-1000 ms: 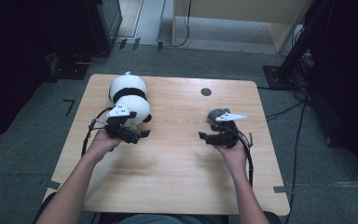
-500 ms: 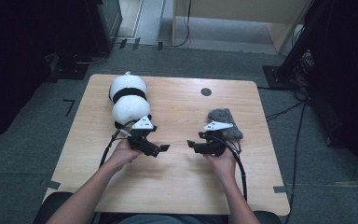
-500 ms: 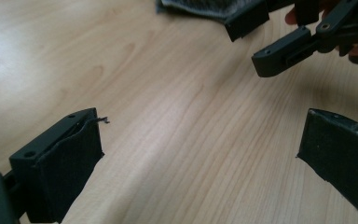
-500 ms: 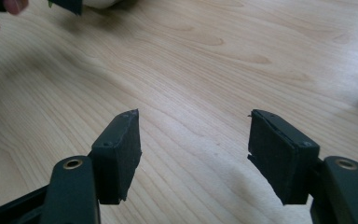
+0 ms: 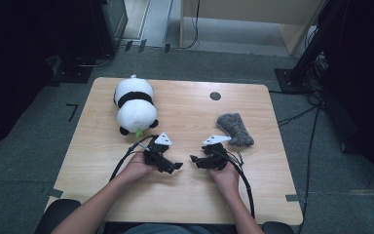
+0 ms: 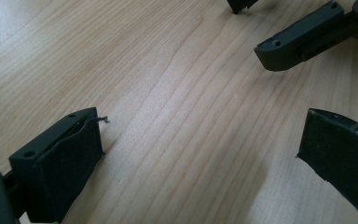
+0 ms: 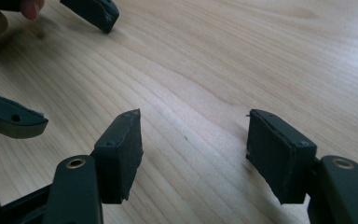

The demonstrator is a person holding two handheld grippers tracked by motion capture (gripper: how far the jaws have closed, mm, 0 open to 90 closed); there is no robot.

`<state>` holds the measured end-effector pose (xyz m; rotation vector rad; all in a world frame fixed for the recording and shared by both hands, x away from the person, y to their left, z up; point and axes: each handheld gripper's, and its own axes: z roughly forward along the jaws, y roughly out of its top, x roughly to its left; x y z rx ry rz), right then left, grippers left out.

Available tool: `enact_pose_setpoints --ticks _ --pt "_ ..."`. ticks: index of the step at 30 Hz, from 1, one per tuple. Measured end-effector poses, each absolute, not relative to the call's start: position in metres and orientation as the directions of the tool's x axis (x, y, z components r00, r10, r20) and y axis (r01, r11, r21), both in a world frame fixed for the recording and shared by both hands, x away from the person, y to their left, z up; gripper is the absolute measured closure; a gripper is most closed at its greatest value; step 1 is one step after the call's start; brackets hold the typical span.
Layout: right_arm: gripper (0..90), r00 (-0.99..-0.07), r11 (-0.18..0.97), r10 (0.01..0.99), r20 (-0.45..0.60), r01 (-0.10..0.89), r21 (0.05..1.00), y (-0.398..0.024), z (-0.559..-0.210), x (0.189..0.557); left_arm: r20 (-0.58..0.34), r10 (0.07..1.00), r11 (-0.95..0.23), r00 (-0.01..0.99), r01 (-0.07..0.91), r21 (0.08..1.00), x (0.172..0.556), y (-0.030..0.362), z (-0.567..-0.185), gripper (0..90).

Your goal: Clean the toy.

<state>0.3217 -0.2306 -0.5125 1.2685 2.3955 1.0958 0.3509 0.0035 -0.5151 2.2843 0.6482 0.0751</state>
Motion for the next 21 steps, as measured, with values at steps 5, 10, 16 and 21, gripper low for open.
enact_pose_setpoints --ticks 5,10,16,21 --pt "36.1 -0.6 0.351 0.794 0.097 0.582 0.733 -0.2314 -0.5172 0.3175 -0.111 0.476 -0.597 0.873 0.413 0.688 0.3518 0.0048 -0.5166 0.0" --pt "33.1 -0.607 0.377 0.794 0.032 0.533 0.758 -0.2281 -0.5222 0.3137 -0.052 0.524 -0.598 0.85 0.41 0.689 0.3495 0.0051 -0.5186 0.0" --pt "31.6 -0.61 0.382 0.792 0.028 0.531 0.757 -0.2274 -0.5223 0.314 0.013 0.575 -0.61 0.818 0.418 0.674 0.3462 0.0036 -0.5196 0.0" --pt "24.4 -0.628 0.4 0.778 0.025 0.526 0.75 -0.2262 -0.5227 0.3141 0.013 0.58 -0.606 0.814 0.421 0.675 0.3456 0.0035 -0.5197 0.0"
